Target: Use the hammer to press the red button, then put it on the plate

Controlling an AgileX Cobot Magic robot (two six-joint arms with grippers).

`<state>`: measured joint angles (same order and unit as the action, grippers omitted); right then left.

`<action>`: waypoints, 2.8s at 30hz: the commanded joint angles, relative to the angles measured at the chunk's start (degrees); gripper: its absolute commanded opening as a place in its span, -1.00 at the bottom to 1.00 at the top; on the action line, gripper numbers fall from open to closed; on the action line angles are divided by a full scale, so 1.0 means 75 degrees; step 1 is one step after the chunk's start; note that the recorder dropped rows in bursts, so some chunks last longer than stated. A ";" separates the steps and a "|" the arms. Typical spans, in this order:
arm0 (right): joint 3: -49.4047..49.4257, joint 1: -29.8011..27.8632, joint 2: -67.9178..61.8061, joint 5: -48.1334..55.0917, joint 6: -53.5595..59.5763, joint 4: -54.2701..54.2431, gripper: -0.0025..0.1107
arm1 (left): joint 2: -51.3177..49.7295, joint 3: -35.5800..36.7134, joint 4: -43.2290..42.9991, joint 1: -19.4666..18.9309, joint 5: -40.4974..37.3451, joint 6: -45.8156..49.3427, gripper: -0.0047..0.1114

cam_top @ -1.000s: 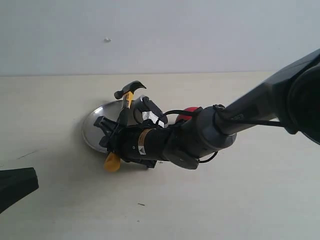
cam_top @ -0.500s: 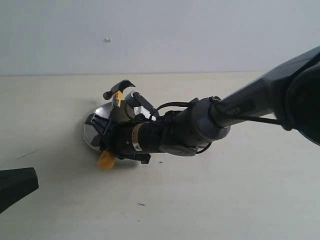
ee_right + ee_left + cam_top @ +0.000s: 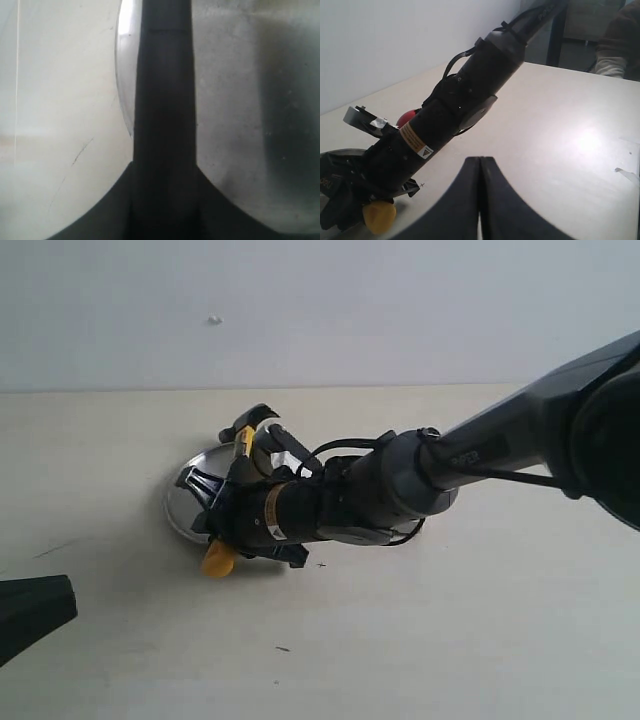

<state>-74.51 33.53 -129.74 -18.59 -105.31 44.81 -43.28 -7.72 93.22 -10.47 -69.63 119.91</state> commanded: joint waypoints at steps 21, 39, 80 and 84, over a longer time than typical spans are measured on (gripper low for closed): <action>-0.0086 -0.0021 0.0313 0.0343 -0.0275 0.1123 -0.20 | 0.0024 -0.0036 0.0041 0.0035 -0.0045 0.0024 -0.92; -0.0086 -0.0021 0.0573 0.0826 -0.2129 0.3269 -0.20 | 0.0024 -0.0036 0.0041 0.0035 -0.0045 0.0024 -0.92; 0.6526 0.4816 1.0426 0.5607 -0.0924 0.3881 -0.96 | 0.0024 -0.0036 0.0041 0.0035 -0.0045 0.0024 -0.92; 0.6526 0.4816 1.0555 0.5593 -0.0924 0.3881 -0.96 | 0.0024 -0.0036 0.0041 0.0035 -0.0045 0.0024 -0.92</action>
<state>-25.78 69.46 -51.16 23.68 -112.10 74.14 -43.28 -7.72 93.22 -10.47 -69.63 119.91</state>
